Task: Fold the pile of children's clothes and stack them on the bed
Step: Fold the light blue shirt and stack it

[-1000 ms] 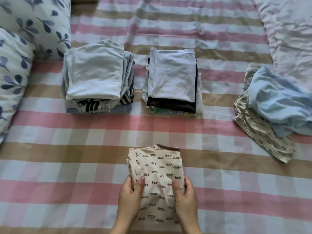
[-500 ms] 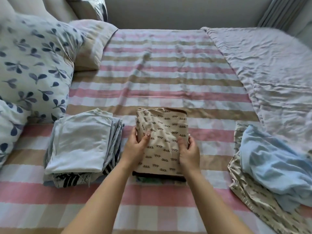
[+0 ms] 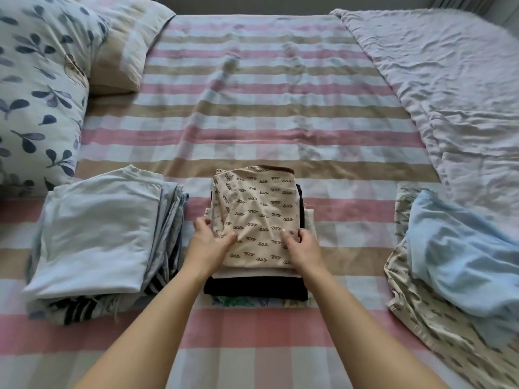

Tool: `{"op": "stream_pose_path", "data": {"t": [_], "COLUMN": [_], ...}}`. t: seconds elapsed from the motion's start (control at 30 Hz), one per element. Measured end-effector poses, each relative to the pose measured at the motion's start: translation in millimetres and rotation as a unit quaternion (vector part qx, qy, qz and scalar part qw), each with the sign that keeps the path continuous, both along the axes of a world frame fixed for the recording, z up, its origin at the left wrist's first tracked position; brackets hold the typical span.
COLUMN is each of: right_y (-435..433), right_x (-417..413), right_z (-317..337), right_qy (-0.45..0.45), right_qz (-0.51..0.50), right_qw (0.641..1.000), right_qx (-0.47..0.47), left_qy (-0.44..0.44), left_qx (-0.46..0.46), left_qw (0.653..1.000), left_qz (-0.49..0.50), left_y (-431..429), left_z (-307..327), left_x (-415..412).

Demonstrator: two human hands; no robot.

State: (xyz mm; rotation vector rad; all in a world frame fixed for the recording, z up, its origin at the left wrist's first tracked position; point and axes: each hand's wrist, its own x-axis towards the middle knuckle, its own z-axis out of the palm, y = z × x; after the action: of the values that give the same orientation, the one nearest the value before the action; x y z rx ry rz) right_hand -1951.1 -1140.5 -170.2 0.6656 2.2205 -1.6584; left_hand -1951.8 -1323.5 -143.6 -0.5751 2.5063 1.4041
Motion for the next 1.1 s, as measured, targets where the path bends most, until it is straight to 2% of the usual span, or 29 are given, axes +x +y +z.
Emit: {"op": "stream_pose_path", "data": {"t": [0.1,0.2,0.27,0.33,0.4,0.5,0.6,0.8,0.87,0.97,1.03,1.1], "right_y": [10.1,20.9,29.2,41.1,62.6,111.8,175.2,283.4,306.4,321.4,324.5,326.3], "right_x": [27.5,43.1,50.9,59.0,69.1,85.4,100.3,123.8,129.5,132.6,133.3,129.7], "right_z": [-6.4,-8.8,-5.4,1.7,12.7,31.0,41.4,29.5,17.1,0.4,-11.1,-18.1], "right_qy": [-0.052,-0.077,-0.074,-0.057,-0.032,0.0,0.023,0.036,0.029,0.029,0.017,0.036], "right_qz": [0.044,0.052,0.067,0.077,0.072,0.047,0.02,-0.037,-0.02,0.031,0.064,0.055], "right_qw": [0.998,0.996,0.995,0.994,0.994,0.994,0.985,0.963,0.94,0.913,0.895,0.886], "right_qx": [-0.01,-0.006,0.018,0.044,0.072,0.1,0.172,0.264,0.339,0.406,0.441,0.46], "left_qy": [-0.061,-0.106,-0.1,-0.057,-0.015,0.016,0.052,0.126,0.14,0.153,0.14,0.15], "left_qx": [-0.01,0.035,0.05,0.047,0.042,0.035,0.013,-0.014,-0.054,-0.175,-0.205,-0.198], "left_qw": [0.998,0.99,0.988,0.992,0.998,0.995,0.976,0.933,0.918,0.891,0.898,0.913], "left_qz": [0.029,0.082,0.104,0.103,0.048,-0.097,-0.213,-0.335,-0.368,-0.39,-0.362,-0.323], "left_y": [-6.9,-8.8,1.5,21.8,53.1,110.6,176.9,300.5,333.4,362.0,370.7,371.8], "left_z": [-0.7,-0.5,2.8,7.3,15.3,26.2,33.6,14.6,-3.4,-31.0,-43.4,-49.9], "left_x": [23.3,45.0,61.2,77.8,90.7,95.5,86.7,69.3,66.3,58.4,52.4,46.8]}}
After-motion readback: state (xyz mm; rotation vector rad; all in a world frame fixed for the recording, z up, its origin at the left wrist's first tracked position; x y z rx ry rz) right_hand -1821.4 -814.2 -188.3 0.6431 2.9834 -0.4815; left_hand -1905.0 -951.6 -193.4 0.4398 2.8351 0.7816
